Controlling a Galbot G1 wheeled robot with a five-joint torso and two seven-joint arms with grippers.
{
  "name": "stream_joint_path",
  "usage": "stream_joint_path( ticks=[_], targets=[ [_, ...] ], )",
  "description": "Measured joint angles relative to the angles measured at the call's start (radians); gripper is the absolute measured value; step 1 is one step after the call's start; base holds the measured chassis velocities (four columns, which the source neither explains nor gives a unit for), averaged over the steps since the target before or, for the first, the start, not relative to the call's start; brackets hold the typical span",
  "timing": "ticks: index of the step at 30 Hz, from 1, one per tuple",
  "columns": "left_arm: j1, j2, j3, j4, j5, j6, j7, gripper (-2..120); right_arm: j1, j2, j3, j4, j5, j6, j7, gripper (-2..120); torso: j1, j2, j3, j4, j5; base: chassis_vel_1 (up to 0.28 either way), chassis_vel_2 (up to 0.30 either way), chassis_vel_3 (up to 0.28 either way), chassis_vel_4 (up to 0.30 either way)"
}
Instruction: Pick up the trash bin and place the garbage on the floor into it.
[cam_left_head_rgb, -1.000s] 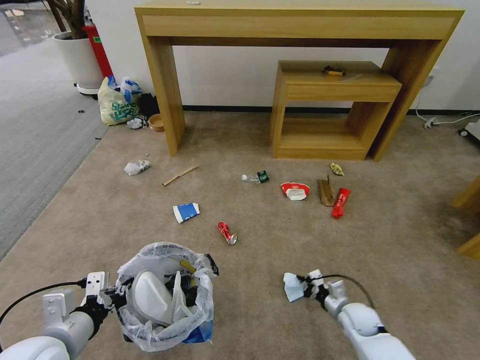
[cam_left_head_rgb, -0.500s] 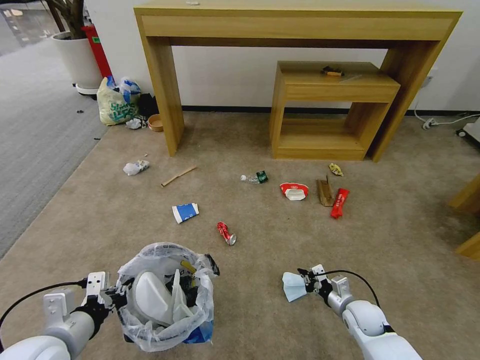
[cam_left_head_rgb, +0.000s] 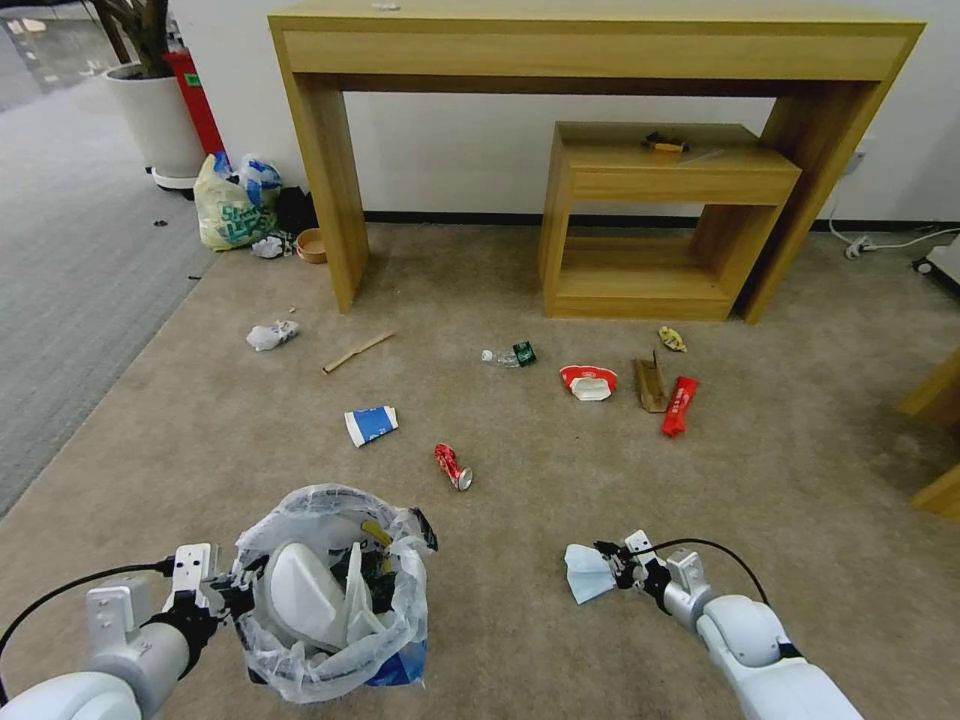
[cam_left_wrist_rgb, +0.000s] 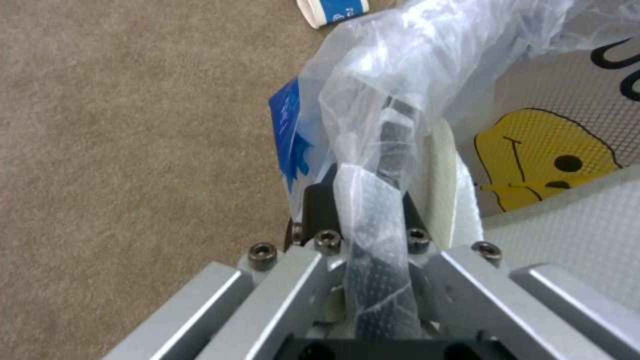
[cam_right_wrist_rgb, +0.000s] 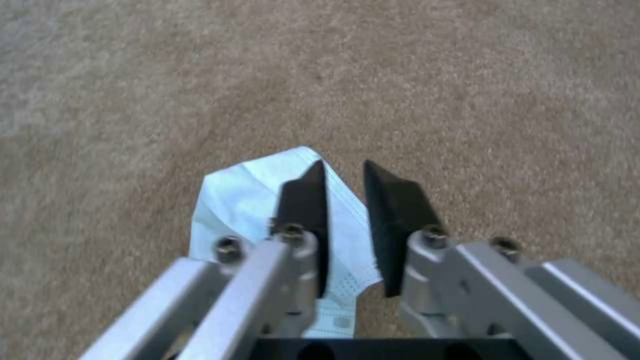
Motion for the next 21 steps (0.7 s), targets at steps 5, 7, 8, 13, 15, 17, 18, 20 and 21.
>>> stream_joint_path(
  ticks=[5,7,8,13,15,17,18,20,21],
  targets=[
    [0.0,-0.002,0.002,0.002,0.002,0.0,0.0,0,0.006,-0.021,-0.018,0.001,-0.021,0.002,-0.036,40,0.0,0.0,0.0,0.0,0.0001,0.0,0.0,0.0,0.0],
    [0.0,-0.004,0.003,0.003,0.002,0.0,0.0,0,0.014,-0.041,-0.034,-0.001,-0.044,0.005,-0.068,52,0.0,0.0,0.0,-0.0001,-0.0002,0.0,0.0,0.0,0.0],
    [0.0,-0.004,0.003,0.003,0.002,0.0,0.0,0,0.014,-0.041,-0.034,-0.001,-0.044,0.005,-0.068,52,0.0,0.0,0.0,-0.0001,-0.0002,0.0,0.0,0.0,0.0],
    [0.001,-0.004,0.003,0.003,0.003,0.0,0.0,0,0.039,-0.052,-0.061,-0.036,-0.076,0.018,-0.087,70,0.0,0.0,0.0,0.0,0.0,0.0,0.0,0.0,0.0],
    [0.002,-0.004,0.001,0.003,0.003,0.0,0.001,0,0.054,-0.047,-0.073,-0.06,-0.081,0.021,-0.086,80,0.0,0.0,0.0,0.0,-0.0002,0.0,0.0,0.0,0.0],
    [0.001,-0.003,0.001,0.004,0.003,0.0,0.001,0,0.059,-0.043,-0.076,-0.068,-0.083,0.022,-0.086,86,0.0,0.0,0.0,0.0,0.0,0.0,0.0,0.0,0.0],
    [0.001,-0.003,0.001,0.005,0.003,0.0,0.001,0,0.065,-0.038,-0.08,-0.078,-0.084,0.023,-0.086,90,0.0,0.0,0.0,-0.0001,0.0,0.0,0.0,0.0,0.0],
    [0.0,-0.003,0.001,0.005,0.002,0.0,0.001,0,0.072,-0.03,-0.084,-0.089,-0.084,0.022,-0.086,95,0.0,0.0,0.0,0.0,-0.0001,0.0,0.0,0.0,0.0],
    [0.0,-0.003,0.001,0.005,0.002,0.0,0.001,0,0.077,-0.023,-0.088,-0.097,-0.085,0.021,-0.086,99,0.0,0.0,0.0,0.0,-0.0002,0.0,0.0,0.0,0.0]
  ],
)
